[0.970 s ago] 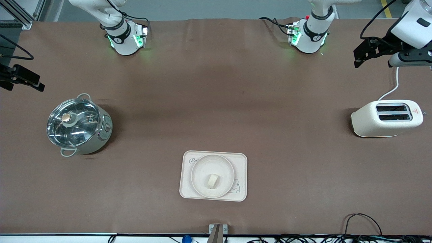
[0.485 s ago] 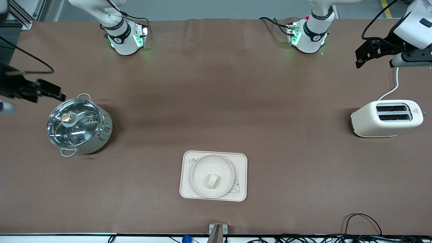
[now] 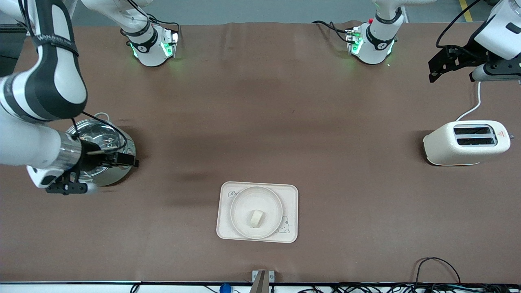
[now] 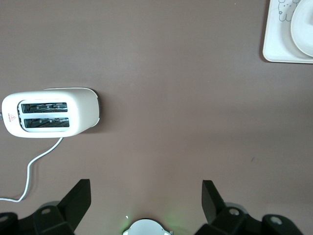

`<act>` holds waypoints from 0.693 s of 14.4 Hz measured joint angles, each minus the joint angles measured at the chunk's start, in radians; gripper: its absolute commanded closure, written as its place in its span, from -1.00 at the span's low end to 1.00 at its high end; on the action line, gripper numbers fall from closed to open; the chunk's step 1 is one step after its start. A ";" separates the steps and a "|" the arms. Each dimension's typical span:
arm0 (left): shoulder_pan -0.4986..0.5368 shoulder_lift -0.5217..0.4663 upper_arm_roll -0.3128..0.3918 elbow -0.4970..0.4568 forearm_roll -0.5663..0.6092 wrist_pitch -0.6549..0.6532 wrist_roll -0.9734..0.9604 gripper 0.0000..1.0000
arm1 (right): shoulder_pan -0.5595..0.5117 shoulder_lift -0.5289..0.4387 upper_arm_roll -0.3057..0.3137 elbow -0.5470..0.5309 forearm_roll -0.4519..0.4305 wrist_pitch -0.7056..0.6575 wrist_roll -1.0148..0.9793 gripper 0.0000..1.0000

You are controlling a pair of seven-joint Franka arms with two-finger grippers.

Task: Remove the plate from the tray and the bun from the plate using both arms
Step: 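Swing the right gripper past the pot toward the plate on the tray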

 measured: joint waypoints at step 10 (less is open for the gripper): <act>0.000 -0.001 0.000 0.006 0.000 0.000 0.000 -1.00 | 0.128 0.180 0.002 0.000 0.173 0.248 0.096 -1.00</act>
